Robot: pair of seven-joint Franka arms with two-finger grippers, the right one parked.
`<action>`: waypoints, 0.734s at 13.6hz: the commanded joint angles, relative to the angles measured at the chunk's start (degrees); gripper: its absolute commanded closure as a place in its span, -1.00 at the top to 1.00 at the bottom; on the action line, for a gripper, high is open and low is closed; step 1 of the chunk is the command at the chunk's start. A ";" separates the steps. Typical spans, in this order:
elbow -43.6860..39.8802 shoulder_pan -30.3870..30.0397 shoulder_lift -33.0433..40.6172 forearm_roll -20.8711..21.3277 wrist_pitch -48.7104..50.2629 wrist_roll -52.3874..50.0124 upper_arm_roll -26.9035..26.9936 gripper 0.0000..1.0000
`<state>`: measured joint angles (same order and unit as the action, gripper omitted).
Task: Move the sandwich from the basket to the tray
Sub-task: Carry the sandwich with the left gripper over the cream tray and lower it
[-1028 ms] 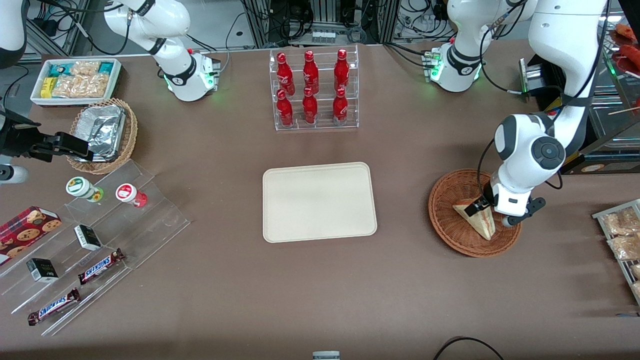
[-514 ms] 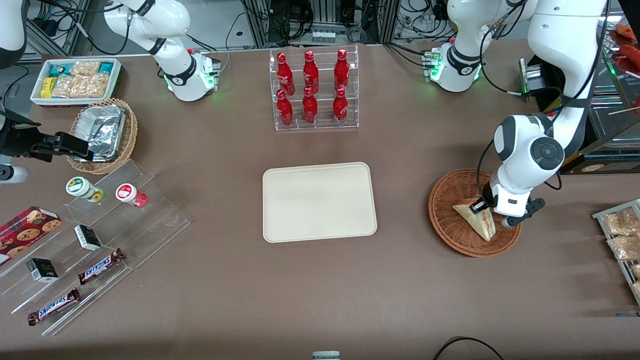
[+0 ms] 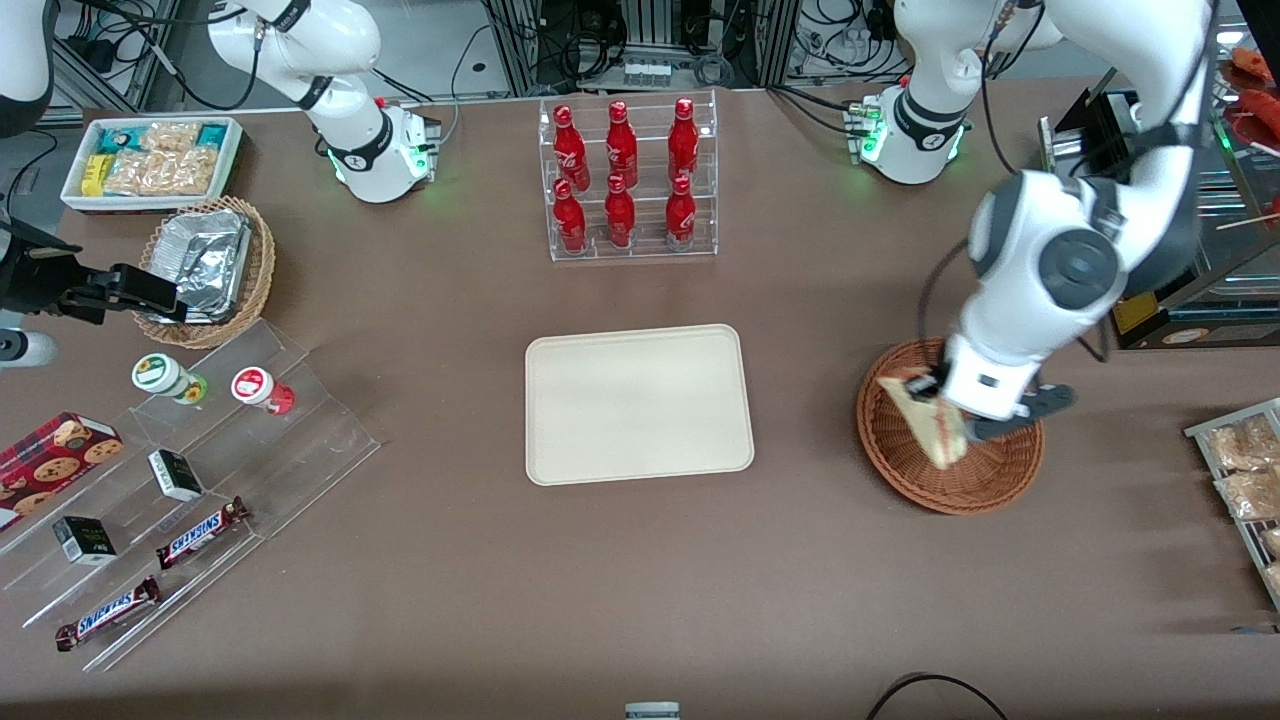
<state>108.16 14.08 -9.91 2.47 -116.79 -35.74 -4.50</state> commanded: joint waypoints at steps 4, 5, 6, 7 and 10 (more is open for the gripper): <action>-7.77 18.14 -7.12 0.43 0.77 -3.97 0.54 -1.00; -10.05 20.69 -9.93 0.69 0.77 -5.99 0.54 -1.00; -12.16 22.81 -12.74 0.87 0.68 -7.05 0.54 -1.00; -14.71 25.35 -15.73 0.87 -0.10 -8.11 0.54 -1.00; -17.02 28.71 -21.37 1.14 -5.18 -10.49 0.63 -1.00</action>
<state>95.18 41.14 -26.80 2.63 -120.02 -44.83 -4.72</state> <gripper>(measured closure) 0.846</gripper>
